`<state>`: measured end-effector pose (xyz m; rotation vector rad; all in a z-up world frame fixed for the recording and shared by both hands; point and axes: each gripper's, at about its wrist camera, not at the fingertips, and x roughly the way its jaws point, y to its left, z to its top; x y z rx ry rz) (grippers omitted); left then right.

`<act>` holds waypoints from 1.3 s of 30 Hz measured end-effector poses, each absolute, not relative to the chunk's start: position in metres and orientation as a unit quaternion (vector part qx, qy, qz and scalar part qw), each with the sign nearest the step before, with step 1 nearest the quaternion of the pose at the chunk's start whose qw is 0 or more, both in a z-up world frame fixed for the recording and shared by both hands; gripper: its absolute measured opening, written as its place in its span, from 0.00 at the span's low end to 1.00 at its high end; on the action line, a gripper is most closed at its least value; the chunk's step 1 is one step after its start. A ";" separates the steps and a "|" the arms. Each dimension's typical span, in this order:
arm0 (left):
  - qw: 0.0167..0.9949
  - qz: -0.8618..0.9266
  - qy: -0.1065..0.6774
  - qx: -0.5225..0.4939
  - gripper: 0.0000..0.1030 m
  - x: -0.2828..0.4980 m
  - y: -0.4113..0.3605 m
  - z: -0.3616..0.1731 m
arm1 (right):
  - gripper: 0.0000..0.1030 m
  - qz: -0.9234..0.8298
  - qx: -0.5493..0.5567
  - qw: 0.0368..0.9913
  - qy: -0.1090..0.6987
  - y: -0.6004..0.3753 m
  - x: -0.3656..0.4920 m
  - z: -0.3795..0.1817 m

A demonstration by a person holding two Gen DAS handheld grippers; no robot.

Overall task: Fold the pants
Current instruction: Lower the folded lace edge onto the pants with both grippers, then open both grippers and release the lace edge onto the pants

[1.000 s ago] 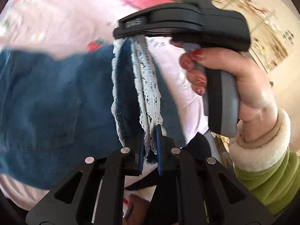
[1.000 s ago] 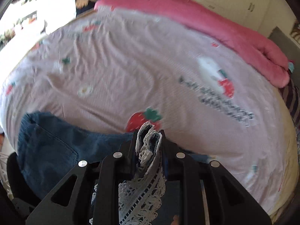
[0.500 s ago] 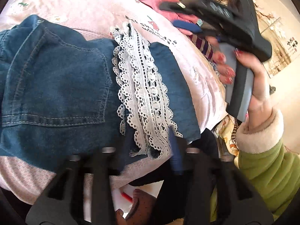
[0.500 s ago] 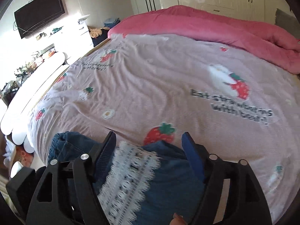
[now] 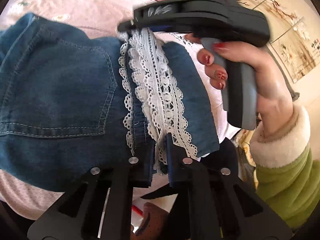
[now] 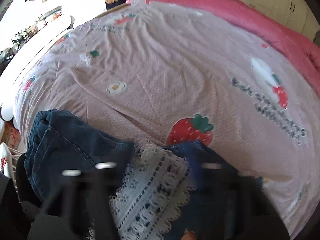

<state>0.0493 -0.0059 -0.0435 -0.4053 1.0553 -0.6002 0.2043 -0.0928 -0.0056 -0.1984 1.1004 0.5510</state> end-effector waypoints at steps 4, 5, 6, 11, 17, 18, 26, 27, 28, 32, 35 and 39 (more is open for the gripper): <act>0.814 -0.274 0.479 -0.182 0.03 0.037 0.001 -0.032 | 0.16 0.274 -0.090 0.825 0.486 -0.085 0.195 0.000; 0.817 -0.273 0.475 -0.179 0.03 0.034 0.002 -0.029 | 0.16 0.265 -0.095 0.827 0.486 -0.081 0.195 -0.002; 0.818 -0.271 0.475 -0.180 0.03 0.033 0.002 -0.029 | 0.16 0.258 -0.103 0.829 0.485 -0.079 0.196 -0.005; 0.807 -0.258 0.497 -0.186 0.07 0.042 -0.002 -0.046 | 0.31 0.243 -0.126 0.830 0.486 -0.070 0.199 -0.019; 0.833 -0.233 0.473 -0.170 0.19 0.038 0.012 -0.031 | 0.51 0.292 -0.054 0.857 0.422 -0.120 0.168 0.034; 0.844 -0.223 0.462 -0.156 0.22 0.035 0.013 -0.023 | 0.51 0.297 -0.052 0.856 0.421 -0.127 0.163 0.037; 0.856 -0.272 0.432 -0.084 0.25 0.017 -0.036 -0.002 | 0.32 0.317 -0.066 0.821 0.471 -0.147 0.141 0.013; 0.852 -0.278 0.438 -0.069 0.25 0.016 -0.048 -0.005 | 0.31 0.314 -0.071 0.819 0.475 -0.146 0.140 0.009; 0.849 -0.285 0.441 -0.056 0.25 0.013 -0.057 -0.008 | 0.30 0.309 -0.077 0.818 0.479 -0.145 0.141 0.004; 0.840 -0.296 0.454 -0.033 0.25 0.009 -0.076 -0.020 | 0.28 0.255 -0.118 0.833 0.477 -0.148 0.153 -0.013; 0.849 -0.276 0.449 -0.031 0.27 0.019 -0.076 -0.023 | 0.25 0.221 -0.119 0.845 0.473 -0.158 0.165 -0.022; 0.846 -0.260 0.463 -0.050 0.28 0.036 -0.051 -0.037 | 0.23 0.214 -0.087 0.846 0.481 -0.173 0.176 -0.031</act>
